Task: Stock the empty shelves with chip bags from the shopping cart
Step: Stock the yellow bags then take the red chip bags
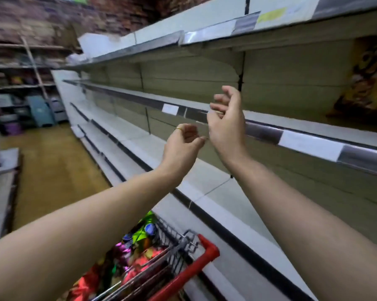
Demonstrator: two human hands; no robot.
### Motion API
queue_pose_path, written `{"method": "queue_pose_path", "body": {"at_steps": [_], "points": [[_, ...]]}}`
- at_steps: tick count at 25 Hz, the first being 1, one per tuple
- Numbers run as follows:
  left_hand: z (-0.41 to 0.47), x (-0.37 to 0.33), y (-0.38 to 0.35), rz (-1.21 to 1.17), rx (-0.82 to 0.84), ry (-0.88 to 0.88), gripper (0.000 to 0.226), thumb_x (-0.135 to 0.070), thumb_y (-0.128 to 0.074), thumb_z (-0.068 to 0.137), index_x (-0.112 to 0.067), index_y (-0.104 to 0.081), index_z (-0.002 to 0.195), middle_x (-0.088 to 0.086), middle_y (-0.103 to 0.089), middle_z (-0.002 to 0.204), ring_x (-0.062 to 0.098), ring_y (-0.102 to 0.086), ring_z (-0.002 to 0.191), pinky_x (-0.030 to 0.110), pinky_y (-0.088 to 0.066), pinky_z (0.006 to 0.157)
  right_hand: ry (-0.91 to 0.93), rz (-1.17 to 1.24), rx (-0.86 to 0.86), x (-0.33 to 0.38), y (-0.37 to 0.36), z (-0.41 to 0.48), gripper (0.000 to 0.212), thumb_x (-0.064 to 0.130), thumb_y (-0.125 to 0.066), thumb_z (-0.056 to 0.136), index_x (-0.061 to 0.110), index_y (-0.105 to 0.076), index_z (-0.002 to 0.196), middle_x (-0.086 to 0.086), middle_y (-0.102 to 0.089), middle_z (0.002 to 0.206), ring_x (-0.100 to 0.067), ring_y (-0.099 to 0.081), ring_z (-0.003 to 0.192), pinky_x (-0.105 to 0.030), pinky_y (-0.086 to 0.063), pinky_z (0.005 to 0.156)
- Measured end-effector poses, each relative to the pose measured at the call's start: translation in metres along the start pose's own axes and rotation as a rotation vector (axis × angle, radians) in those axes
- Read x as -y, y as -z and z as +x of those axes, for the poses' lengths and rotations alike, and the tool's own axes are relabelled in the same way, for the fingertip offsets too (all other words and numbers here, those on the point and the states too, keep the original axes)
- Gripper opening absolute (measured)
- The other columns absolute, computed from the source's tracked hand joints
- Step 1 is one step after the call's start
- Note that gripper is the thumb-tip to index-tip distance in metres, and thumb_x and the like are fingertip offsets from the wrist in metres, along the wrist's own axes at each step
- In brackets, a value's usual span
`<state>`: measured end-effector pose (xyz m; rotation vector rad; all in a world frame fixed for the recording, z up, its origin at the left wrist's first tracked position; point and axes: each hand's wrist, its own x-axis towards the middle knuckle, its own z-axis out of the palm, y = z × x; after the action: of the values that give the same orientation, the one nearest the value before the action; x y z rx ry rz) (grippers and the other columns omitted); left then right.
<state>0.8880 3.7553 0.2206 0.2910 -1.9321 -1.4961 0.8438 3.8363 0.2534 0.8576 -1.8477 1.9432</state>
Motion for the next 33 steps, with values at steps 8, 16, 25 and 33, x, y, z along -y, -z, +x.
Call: {"method": "queue_pose_path", "body": {"at_steps": [8, 16, 25, 33], "points": [[-0.023, 0.072, 0.165, 0.123, -0.346, 0.227, 0.018, -0.003, -0.061, 0.087, -0.01, -0.056, 0.102, 0.005, -0.06, 0.097, 0.012, -0.054, 0.081, 0.013, -0.044, 0.067, -0.135, 0.199, 0.323, -0.024, -0.159, -0.063, 0.042, -0.004, -0.043, 0.088, 0.006, -0.039, 0.128, -0.002, -0.047, 0.114, -0.014, -0.054, 0.1, -0.019, -0.044, 0.086], [0.0, 0.154, 0.26, 0.163, -0.471, 0.422, 0.016, -0.003, -0.059, 0.087, -0.011, -0.055, 0.101, 0.004, -0.059, 0.095, 0.012, -0.051, 0.079, 0.016, -0.042, 0.061, -0.257, 0.165, 0.486, -0.088, -0.283, -0.092, 0.037, -0.004, -0.043, 0.088, 0.007, -0.041, 0.123, -0.008, -0.049, 0.117, -0.014, -0.056, 0.094, -0.022, -0.046, 0.084], [0.015, 0.285, 0.287, 0.124, -0.627, 0.746, 0.023, -0.005, -0.061, 0.087, -0.006, -0.055, 0.109, 0.008, -0.059, 0.104, 0.019, -0.055, 0.095, 0.027, -0.044, 0.078, -0.351, -0.142, 0.865, -0.241, -0.38, -0.115, 0.053, 0.004, -0.055, 0.083, 0.01, -0.037, 0.133, -0.008, -0.047, 0.128, -0.022, -0.056, 0.106, -0.032, -0.045, 0.09], [0.038, 0.378, 0.302, 0.109, -0.74, 0.887, 0.033, -0.008, -0.059, 0.089, -0.003, -0.054, 0.121, 0.011, -0.06, 0.108, 0.02, -0.054, 0.095, 0.029, -0.042, 0.081, 0.112, -0.554, 1.391, -0.375, -0.479, -0.13, 0.086, 0.034, -0.067, 0.083, 0.014, -0.015, 0.148, -0.009, -0.019, 0.154, -0.027, -0.024, 0.14, -0.037, -0.023, 0.112]]}}
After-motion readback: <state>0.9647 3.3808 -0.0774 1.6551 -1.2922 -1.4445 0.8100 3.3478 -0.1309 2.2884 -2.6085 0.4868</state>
